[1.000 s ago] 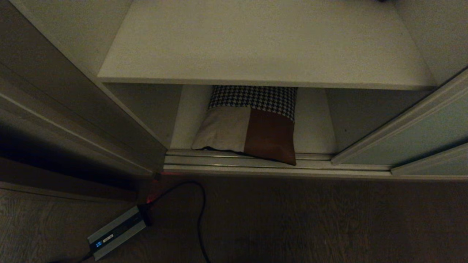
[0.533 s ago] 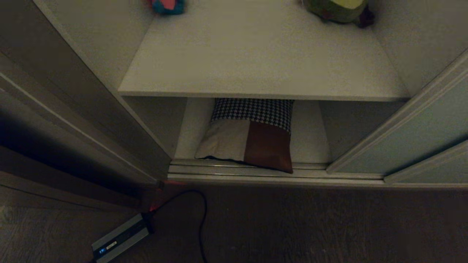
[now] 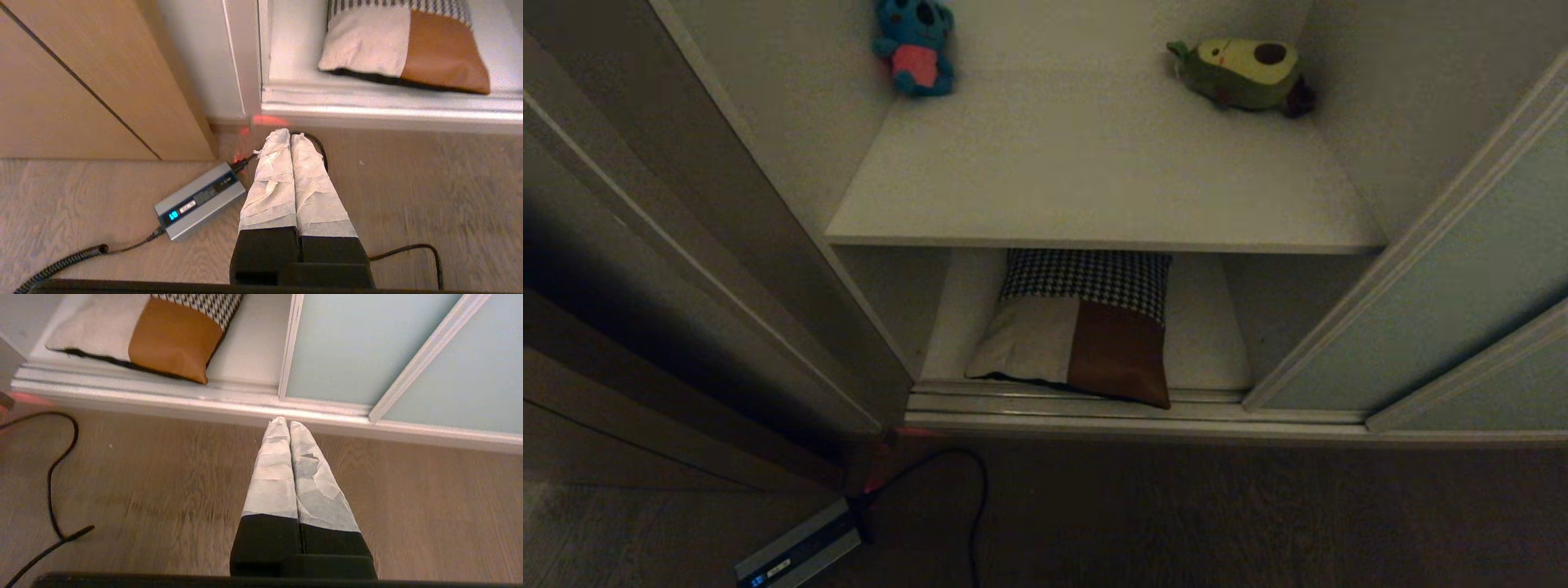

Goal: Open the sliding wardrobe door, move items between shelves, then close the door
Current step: Close the door

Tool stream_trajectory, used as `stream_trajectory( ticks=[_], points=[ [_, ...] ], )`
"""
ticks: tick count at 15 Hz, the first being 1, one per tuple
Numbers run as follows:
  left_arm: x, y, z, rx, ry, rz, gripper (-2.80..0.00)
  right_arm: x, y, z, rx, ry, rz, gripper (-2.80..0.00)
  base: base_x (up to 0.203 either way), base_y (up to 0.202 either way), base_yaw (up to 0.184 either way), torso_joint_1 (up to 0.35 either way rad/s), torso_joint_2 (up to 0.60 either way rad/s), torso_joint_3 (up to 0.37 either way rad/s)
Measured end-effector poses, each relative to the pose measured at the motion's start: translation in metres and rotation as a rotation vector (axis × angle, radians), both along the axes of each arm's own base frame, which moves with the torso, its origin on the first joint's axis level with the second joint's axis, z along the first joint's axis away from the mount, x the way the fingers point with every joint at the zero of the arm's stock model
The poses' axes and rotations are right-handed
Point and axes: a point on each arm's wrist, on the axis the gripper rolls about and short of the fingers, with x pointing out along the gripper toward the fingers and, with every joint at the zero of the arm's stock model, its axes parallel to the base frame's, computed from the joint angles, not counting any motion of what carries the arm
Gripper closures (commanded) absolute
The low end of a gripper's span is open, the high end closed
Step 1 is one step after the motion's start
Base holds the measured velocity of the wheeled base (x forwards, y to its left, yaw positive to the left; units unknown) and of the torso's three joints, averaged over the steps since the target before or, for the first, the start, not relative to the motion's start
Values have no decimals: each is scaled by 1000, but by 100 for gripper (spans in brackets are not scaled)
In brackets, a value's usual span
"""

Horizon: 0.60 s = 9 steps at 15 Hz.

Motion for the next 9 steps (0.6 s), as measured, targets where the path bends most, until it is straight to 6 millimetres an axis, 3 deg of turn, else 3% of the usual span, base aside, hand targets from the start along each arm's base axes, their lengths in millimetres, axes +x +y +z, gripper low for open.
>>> stream_trajectory(
  ticks=[9],
  points=[
    [0,0,0,10,1,-2,0,0,0,0,0,0,-1,0,0,0,0,3,1,23]
  ],
)
